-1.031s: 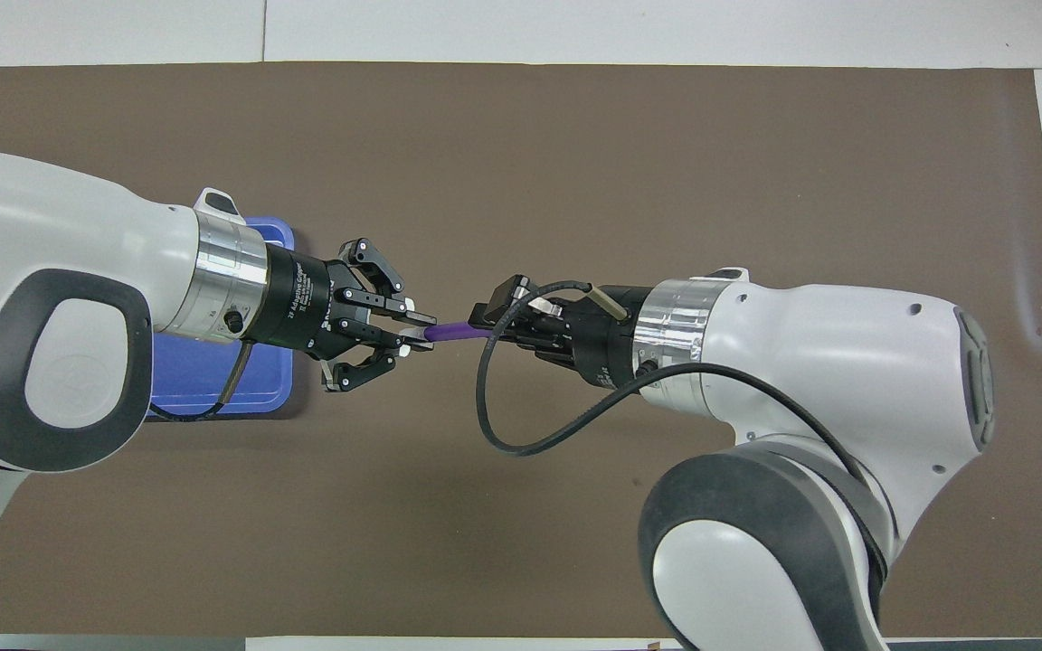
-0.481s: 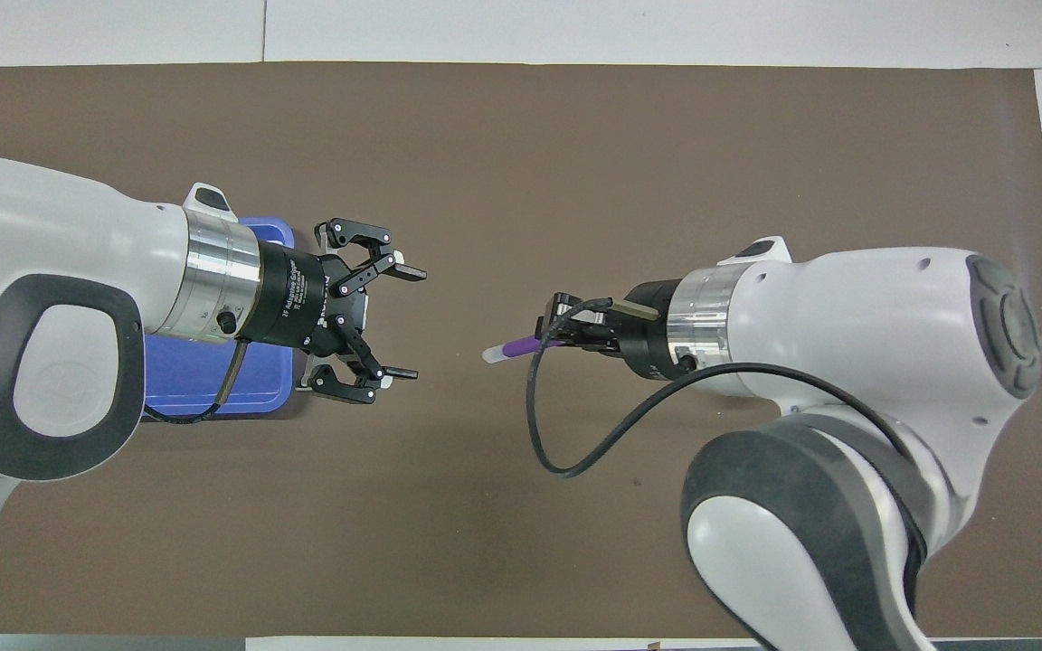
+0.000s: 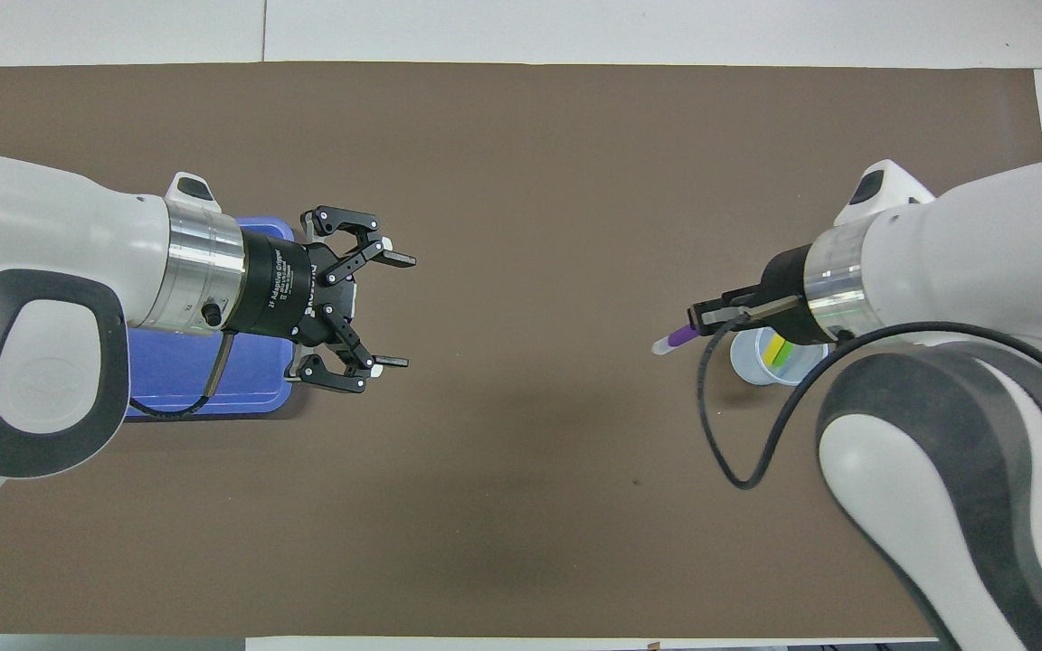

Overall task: Transfer and insert pens with both arms
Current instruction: 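Insert the purple pen into the cup with the right gripper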

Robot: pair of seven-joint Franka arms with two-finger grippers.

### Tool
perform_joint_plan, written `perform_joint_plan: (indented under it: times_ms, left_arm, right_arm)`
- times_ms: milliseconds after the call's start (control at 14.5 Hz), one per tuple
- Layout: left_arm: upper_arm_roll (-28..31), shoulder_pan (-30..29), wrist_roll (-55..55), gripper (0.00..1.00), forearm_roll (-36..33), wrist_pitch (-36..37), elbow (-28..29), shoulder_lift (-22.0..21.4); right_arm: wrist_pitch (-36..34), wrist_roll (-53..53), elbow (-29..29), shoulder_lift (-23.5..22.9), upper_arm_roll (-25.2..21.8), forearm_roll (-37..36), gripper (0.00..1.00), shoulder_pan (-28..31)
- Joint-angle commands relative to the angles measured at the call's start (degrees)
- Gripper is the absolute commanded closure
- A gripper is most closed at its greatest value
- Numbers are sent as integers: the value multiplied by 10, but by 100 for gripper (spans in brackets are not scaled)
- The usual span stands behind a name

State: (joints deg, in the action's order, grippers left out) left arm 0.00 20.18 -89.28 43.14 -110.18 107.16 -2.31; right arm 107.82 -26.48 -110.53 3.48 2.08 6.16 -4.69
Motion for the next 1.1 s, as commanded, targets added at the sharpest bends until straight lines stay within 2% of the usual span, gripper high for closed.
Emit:
perform_joint_plan:
  times_ms: [0,344,412,481,550,756,1031]
  left_arm:
    - [-1,-8,15,0,-26,1,2,-8]
    - [-1,-18,112,0,-105,8,5,-9]
    - [-2,-29,135,0,-124,15,6,-9]
    - [-4,-51,173,0,-134,32,2,-6]
    - [-6,-66,220,0,-145,52,-1,-6]
    - [-4,-93,360,0,-245,130,-29,-1]
    - [2,-103,584,0,-364,200,-81,0]
  right_arm:
    - [37,-23,-57,12,9,-16,100,22]
    - [88,-20,-111,14,9,-16,100,25]
    - [83,-20,-110,14,9,-16,68,24]
    - [81,-19,-110,14,9,-16,28,24]
    - [79,-18,-107,14,9,-16,0,25]
    - [36,-17,-63,12,9,-16,0,26]
    - [-44,-9,25,7,6,-19,0,31]
